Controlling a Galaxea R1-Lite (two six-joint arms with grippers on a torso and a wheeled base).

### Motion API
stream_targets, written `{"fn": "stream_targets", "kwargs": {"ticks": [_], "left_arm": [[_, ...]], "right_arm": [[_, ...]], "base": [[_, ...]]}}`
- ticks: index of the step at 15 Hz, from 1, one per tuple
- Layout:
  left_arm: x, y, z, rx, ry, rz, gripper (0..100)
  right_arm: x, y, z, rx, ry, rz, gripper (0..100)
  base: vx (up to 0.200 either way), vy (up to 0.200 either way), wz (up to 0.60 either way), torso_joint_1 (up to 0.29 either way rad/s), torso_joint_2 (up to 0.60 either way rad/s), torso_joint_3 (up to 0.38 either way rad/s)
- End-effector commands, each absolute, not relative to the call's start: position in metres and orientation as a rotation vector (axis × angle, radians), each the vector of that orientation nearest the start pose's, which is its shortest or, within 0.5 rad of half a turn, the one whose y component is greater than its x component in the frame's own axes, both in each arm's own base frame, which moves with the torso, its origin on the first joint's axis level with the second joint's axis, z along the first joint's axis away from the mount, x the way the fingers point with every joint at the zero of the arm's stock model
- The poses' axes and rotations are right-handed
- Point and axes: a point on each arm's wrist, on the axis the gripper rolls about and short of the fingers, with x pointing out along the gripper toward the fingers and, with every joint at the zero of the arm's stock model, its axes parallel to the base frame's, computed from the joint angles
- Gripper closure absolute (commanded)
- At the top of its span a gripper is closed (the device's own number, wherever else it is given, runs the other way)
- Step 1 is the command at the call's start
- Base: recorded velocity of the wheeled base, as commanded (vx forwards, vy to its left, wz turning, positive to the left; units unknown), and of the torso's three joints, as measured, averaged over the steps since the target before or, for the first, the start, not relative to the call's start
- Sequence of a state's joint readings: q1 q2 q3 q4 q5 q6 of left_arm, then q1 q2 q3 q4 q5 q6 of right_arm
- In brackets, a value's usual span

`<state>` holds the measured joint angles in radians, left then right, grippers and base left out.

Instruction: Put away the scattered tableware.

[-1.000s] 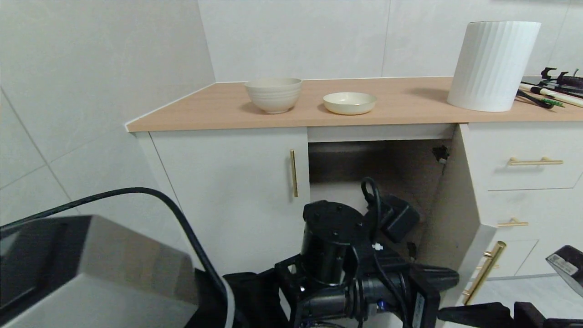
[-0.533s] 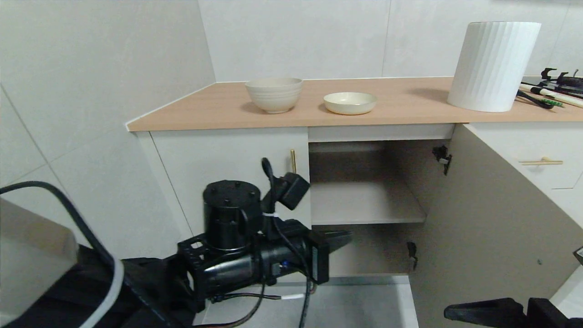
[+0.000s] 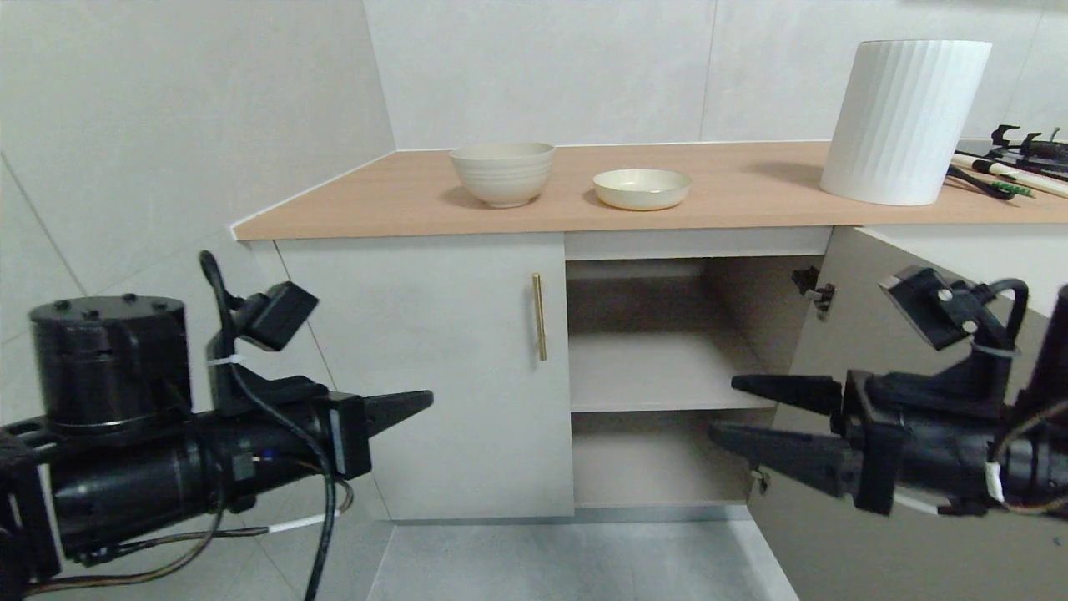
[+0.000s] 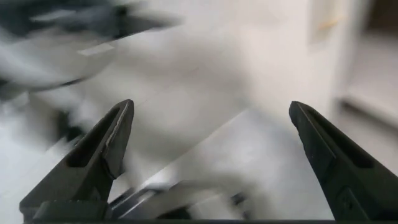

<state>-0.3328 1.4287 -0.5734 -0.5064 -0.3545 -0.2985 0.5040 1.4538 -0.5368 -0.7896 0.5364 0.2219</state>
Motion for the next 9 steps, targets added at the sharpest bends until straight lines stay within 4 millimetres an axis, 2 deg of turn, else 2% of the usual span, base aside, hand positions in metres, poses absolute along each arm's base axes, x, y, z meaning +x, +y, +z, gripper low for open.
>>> {"fn": "stream_targets", "kwargs": {"ticks": [1,2,3,4,5,6,7,9], "left_arm": [[0.191,-0.057,0.221,-0.298,0.306,-0.567,100],[0.188,-0.055,0.229,-0.299,0.294,-0.56,100],[0.187,-0.054,0.23,-0.299,0.295,-0.556,100],[0.186,-0.053,0.232,-0.3,0.307,-0.551,100],[0.187,-0.053,0.231,-0.301,0.319,-0.549,100],[0.187,-0.053,0.229,-0.301,0.325,-0.548,100],[0.188,-0.053,0.228,-0.301,0.33,-0.547,0],[0.191,-0.054,0.229,-0.306,0.326,-0.547,0]], "right_arm": [[0.251,0.117,0.185,0.192,0.304,0.895,0],[0.265,0.121,0.185,0.171,0.316,0.805,0],[0.271,0.123,0.183,0.153,0.322,0.741,0],[0.28,0.133,0.176,0.082,0.332,0.559,0],[0.271,0.142,0.181,0.066,0.315,0.539,0],[0.26,0.14,0.188,0.068,0.301,0.554,0],[0.251,0.138,0.194,0.065,0.307,0.561,0],[0.234,0.129,0.204,0.06,0.338,0.561,0]], "base": [[0.0,0.0,0.0,0.0,0.0,0.0],[0.0,0.0,0.0,0.0,0.0,0.0],[0.0,0.0,0.0,0.0,0.0,0.0],[0.0,0.0,0.0,0.0,0.0,0.0],[0.0,0.0,0.0,0.0,0.0,0.0],[0.0,0.0,0.0,0.0,0.0,0.0],[0.0,0.0,0.0,0.0,0.0,0.0],[0.0,0.0,0.0,0.0,0.0,0.0]]}}
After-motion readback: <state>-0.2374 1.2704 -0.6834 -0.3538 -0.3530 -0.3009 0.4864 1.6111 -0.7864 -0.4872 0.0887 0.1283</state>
